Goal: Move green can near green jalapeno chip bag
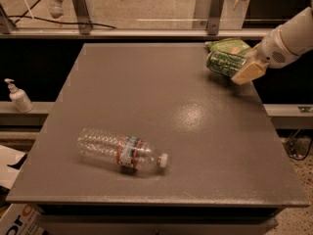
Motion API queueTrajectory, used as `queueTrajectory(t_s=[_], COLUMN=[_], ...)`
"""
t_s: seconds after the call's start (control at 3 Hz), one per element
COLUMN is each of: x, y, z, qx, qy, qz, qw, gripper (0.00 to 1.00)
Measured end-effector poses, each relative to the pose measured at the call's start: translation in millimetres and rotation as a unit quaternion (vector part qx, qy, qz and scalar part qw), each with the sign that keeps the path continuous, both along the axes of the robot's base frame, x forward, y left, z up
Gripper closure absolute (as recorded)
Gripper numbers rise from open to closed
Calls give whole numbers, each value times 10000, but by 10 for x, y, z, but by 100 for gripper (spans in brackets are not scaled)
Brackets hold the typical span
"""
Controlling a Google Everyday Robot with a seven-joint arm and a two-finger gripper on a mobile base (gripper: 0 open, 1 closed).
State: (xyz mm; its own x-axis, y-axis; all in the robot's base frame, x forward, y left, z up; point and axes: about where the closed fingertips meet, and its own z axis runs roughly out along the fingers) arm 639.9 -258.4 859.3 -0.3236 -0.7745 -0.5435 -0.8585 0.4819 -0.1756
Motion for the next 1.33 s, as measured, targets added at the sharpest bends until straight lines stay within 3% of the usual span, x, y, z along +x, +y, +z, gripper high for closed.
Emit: queueTrajectory(t_s=[0.67,1.0,1.33], x=[-263,-406,-493], y=[4,189,331], z=[-83,-186,-243], qx=[97,117,95], qy=[131,262,349], qz=[109,308,476], qw=[9998,9991,9982], gripper=[100,100,82])
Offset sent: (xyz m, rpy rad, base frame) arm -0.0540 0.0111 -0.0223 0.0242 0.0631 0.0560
